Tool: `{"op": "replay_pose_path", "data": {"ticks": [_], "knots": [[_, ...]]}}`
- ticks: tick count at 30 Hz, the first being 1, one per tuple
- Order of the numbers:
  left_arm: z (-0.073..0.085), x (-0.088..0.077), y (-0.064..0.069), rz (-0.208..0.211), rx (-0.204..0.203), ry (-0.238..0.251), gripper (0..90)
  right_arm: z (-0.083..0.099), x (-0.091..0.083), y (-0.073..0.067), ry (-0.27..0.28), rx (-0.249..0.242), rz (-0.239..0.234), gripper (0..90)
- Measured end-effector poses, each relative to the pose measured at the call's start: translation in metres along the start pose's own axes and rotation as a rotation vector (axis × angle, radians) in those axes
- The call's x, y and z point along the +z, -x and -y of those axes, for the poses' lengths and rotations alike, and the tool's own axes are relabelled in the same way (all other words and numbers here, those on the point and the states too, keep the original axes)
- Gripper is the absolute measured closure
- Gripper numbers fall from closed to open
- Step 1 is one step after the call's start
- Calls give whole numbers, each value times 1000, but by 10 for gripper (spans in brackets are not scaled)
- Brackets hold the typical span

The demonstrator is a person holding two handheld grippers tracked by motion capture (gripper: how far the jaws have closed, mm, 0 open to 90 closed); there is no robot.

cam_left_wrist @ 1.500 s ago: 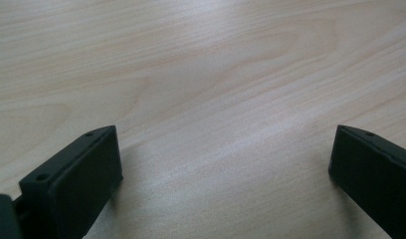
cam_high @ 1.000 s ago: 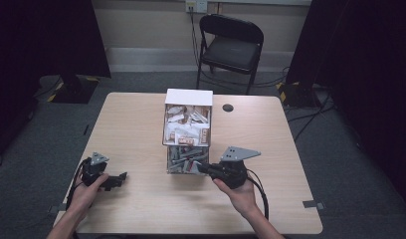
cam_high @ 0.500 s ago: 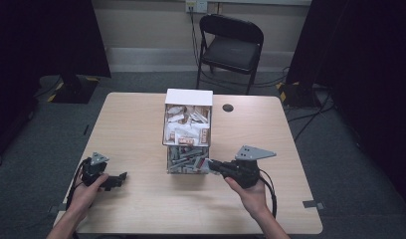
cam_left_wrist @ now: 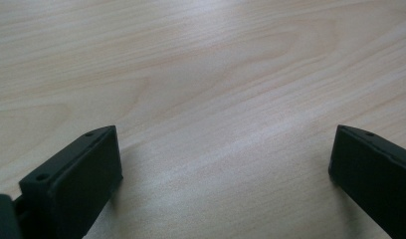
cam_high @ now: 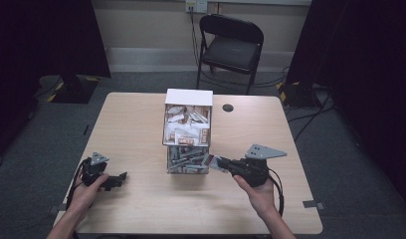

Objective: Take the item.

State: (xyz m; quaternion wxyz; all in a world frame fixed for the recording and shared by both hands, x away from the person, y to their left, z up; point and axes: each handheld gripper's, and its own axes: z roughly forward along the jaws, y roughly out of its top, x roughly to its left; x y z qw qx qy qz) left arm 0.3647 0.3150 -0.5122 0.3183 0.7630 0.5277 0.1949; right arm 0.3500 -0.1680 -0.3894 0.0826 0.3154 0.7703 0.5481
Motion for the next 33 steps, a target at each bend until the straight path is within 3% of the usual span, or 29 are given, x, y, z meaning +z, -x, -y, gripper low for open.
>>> {"op": "replay_pose_path", "data": {"ticks": [17, 23, 33], "knots": [[0, 0, 0, -1, 1, 0, 0, -2, -12, 26, -1, 19, 76, 887], [0, 0, 0, -1, 1, 0, 0, -2, -9, 36, -3, 30, 96, 887], [0, 0, 0, -1, 0, 0, 0, 7, 9, 57, -52, 52, 132, 886]]}}
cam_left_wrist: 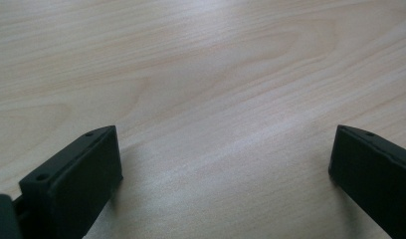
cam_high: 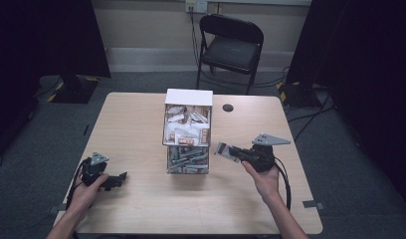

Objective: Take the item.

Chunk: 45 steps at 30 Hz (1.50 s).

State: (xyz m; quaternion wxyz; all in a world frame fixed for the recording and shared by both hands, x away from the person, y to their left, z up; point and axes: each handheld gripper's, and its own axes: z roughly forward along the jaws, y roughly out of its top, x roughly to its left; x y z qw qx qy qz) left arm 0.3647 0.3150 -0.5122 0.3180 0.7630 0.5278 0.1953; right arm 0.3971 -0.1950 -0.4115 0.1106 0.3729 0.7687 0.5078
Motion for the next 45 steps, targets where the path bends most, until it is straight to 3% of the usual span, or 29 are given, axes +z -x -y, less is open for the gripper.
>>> {"op": "replay_pose_path", "data": {"ticks": [11, 25, 45], "knots": [[0, 0, 0, 0, 0, 0, 0, 18, 22, 18, -72, 31, 31, 886], [0, 0, 0, 1, 0, 0, 0, 30, 52, 26, -147, 34, 48, 884], [0, 0, 0, 0, 0, 0, 0, 35, 66, 46, -130, 90, 94, 839]]}}
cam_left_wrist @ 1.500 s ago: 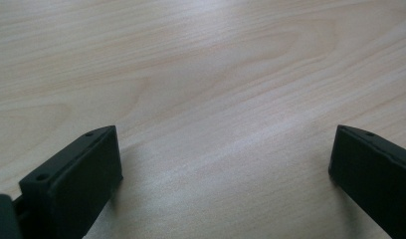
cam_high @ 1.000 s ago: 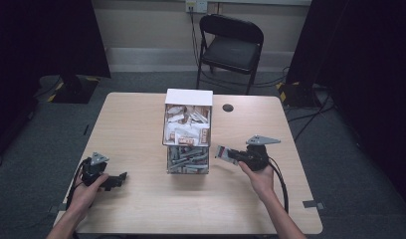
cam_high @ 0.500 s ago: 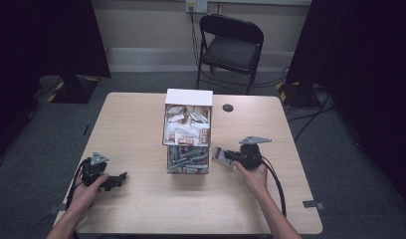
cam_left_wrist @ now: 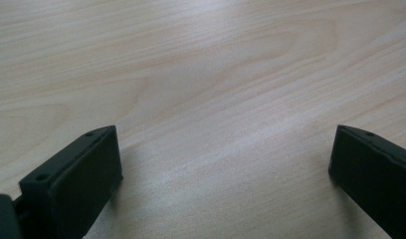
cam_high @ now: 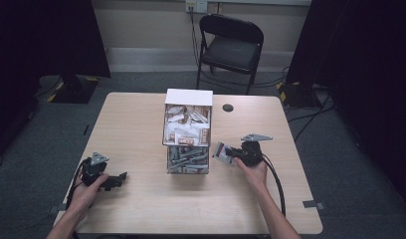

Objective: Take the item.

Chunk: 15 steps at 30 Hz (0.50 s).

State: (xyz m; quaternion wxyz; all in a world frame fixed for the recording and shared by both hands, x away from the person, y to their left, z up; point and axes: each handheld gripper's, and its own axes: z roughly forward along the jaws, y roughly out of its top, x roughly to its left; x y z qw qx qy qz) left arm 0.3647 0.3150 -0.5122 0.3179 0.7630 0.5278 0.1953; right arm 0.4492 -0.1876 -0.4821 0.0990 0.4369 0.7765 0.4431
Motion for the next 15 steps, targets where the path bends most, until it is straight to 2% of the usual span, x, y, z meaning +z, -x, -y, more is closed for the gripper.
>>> {"op": "replay_pose_path", "data": {"ticks": [15], "knots": [[0, 0, 0, 0, 0, 0, 0, 5, 8, 10, 9, 26, 26, 809]]}}
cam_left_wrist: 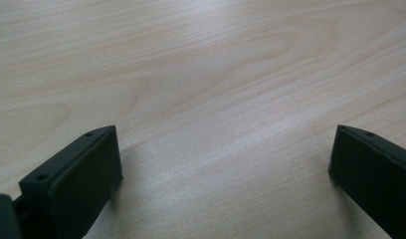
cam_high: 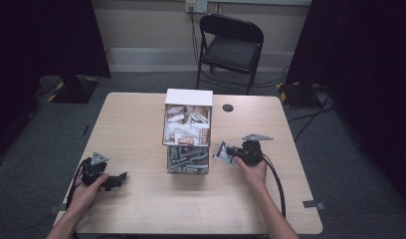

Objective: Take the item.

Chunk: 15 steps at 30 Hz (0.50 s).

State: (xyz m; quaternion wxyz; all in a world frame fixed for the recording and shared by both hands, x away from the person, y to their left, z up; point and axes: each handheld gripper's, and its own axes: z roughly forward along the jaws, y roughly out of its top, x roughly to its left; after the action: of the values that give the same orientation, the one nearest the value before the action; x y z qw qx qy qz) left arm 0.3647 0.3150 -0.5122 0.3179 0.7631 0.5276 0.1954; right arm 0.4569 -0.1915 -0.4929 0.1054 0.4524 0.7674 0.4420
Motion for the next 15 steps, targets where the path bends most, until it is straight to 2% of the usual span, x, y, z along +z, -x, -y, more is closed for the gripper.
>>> {"op": "replay_pose_path", "data": {"ticks": [15], "knots": [[0, 0, 0, 0, -1, 0, 0, 6, 9, 6, -26, 20, 14, 763]]}}
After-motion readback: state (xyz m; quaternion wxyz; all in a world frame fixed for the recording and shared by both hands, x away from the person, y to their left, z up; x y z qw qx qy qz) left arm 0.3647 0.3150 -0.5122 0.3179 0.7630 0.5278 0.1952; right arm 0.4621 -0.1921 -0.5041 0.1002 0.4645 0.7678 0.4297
